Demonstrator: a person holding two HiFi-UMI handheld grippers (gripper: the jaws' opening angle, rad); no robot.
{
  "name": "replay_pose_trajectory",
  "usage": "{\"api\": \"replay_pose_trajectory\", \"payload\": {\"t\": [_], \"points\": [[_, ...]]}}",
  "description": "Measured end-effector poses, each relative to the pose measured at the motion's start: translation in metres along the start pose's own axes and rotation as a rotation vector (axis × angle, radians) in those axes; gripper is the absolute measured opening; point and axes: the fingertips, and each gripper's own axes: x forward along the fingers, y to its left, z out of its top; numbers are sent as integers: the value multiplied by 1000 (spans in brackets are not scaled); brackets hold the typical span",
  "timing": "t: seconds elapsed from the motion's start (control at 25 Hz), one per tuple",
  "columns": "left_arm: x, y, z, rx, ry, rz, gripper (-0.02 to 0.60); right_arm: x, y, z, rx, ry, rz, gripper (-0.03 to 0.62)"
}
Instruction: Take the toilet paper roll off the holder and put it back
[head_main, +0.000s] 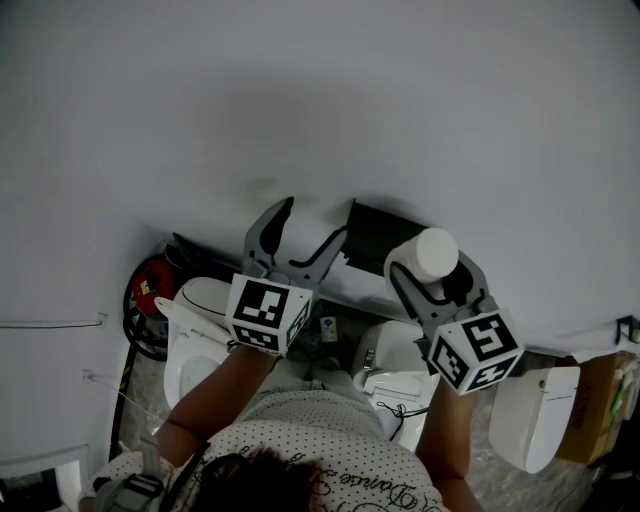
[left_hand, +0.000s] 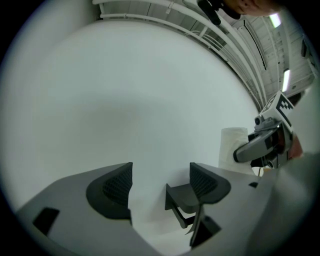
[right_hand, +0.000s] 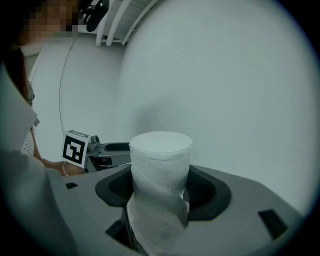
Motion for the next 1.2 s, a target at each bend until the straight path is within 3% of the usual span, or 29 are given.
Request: {"api": "replay_pose_trajectory", "payload": {"t": [0.44,1.2], "points": [[1,-5,-7,-9,11,-3,342,5,7,-21,43,36,30,305],[34,11,6,0,-15,2,342,19,-35,29,-11,-34,-13,305]]}}
